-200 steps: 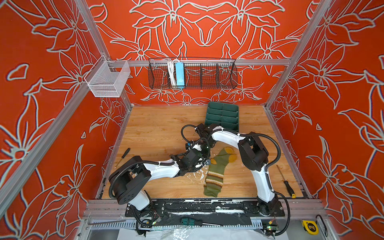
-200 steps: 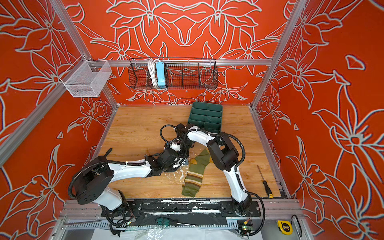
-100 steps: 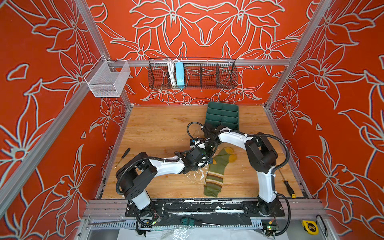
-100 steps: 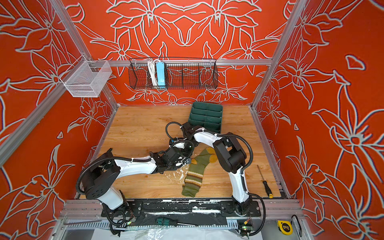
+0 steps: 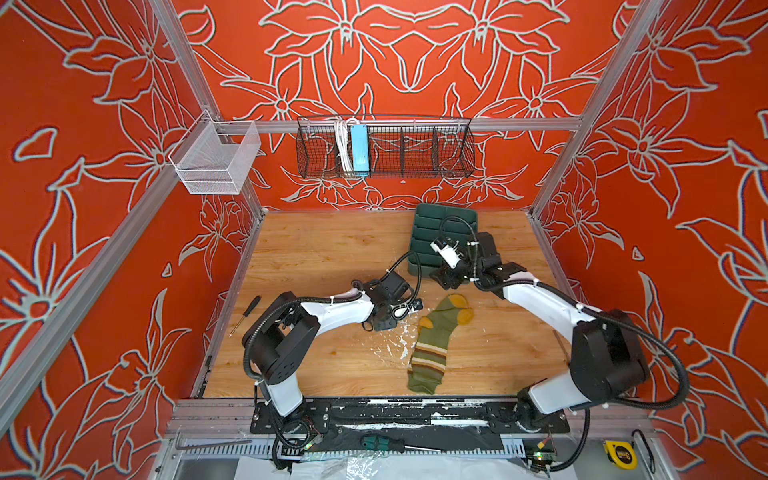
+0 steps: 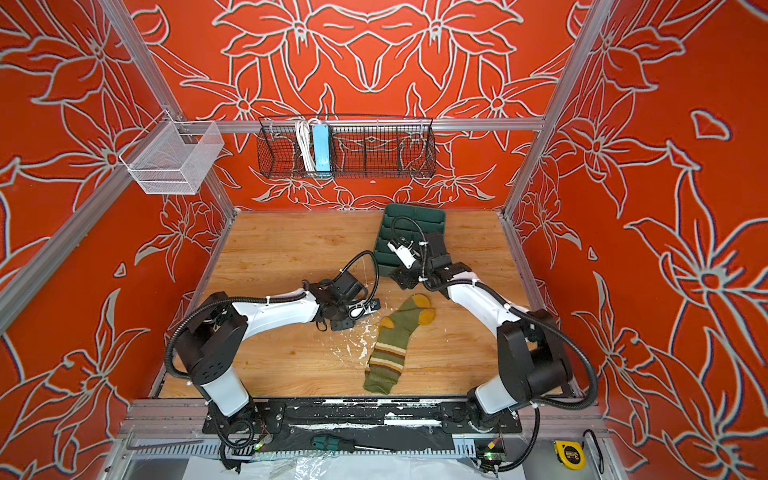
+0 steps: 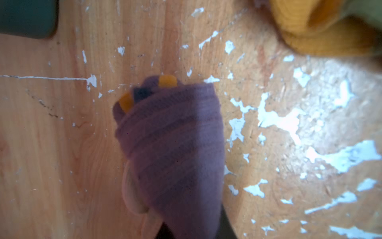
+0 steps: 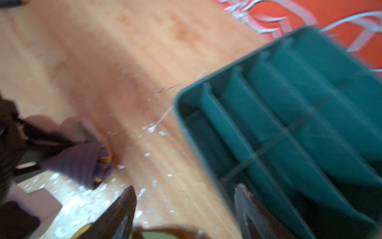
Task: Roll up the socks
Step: 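Release and lift the right gripper away from the sock, then lower the right gripper onto the cream toe end beside the left gripper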
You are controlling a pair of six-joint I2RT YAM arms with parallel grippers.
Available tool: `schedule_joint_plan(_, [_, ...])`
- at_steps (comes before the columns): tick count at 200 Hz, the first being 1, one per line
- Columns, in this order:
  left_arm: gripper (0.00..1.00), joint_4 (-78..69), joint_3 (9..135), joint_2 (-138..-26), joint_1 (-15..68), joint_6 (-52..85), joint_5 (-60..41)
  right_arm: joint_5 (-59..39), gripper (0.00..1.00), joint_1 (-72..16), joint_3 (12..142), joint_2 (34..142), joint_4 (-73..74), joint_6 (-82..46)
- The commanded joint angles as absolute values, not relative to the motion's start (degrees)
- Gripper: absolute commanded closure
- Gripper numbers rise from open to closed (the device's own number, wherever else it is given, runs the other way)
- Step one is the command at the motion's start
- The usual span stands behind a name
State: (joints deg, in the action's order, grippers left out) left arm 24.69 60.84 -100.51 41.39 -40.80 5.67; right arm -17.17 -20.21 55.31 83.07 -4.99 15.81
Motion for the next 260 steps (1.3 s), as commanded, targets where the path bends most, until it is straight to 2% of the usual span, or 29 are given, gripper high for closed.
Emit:
schedule_joint_plan(1, [1.00,36.55,61.50,-104.32,40.49,-40.86,-1.91,-9.81,0.22,-20.15,49.86,75.76,6.83,9.38])
schedule_joint_plan(21, [1.00,39.36,63.27,-105.34,39.33,-41.38,-4.78,-8.51,0.19,-20.25,42.09,66.02,17.94,9.95])
schedule_joint_plan(28, [1.00,40.02,63.90,-105.95,38.77,-40.96,-5.03,-9.94,0.14,-20.22,39.87,63.16,20.27,11.36])
schedule_joint_plan(32, [1.00,40.35,64.18,-106.30,38.44,-40.67,-5.30,-11.20,0.04,-20.21,38.59,61.43,21.25,12.90])
schedule_joint_plan(36, [1.00,40.76,64.45,-106.60,38.11,-40.48,-6.06,-12.63,0.02,-20.21,37.27,59.79,21.88,14.26])
schedule_joint_plan(58, [1.00,42.35,65.75,-107.62,36.19,-39.22,-10.48,-19.17,0.02,-20.21,35.07,54.93,19.19,19.02])
schedule_joint_plan(91, [1.00,42.50,67.11,-108.48,33.66,-37.73,-18.51,-27.60,0.02,-23.62,37.76,55.23,13.05,17.94])
schedule_joint_plan(121, [1.00,45.23,70.02,-110.27,31.90,-38.18,-21.44,-22.54,0.02,-35.38,37.62,54.65,4.18,30.43])
schedule_joint_plan(144, [1.00,47.27,71.52,-111.06,30.47,-38.69,-23.20,-19.60,0.02,-39.02,38.11,57.53,-0.43,34.20])
schedule_joint_plan(157, [1.00,49.03,72.30,-111.65,29.83,-39.44,-24.15,-18.05,0.06,-40.56,38.38,60.05,-0.88,36.28])
schedule_joint_plan(180, [1.00,51.32,73.30,-113.87,28.44,-40.86,-26.10,-7.76,0.16,-47.71,37.98,64.96,-1.51,44.82])
schedule_joint_plan(200, [1.00,54.00,76.12,-116.83,27.95,-40.37,-25.73,-2.51,0.23,-52.46,35.33,67.41,1.69,49.59])
schedule_joint_plan(224, [1.00,56.22,78.47,-119.19,27.86,-39.56,-26.18,-0.63,0.31,-54.28,34.11,70.70,5.44,50.78])
schedule_joint_plan(260, [1.00,56.41,78.65,-119.75,27.86,-39.37,-26.44,0.79,0.37,-55.04,36.60,80.47,9.06,56.21])
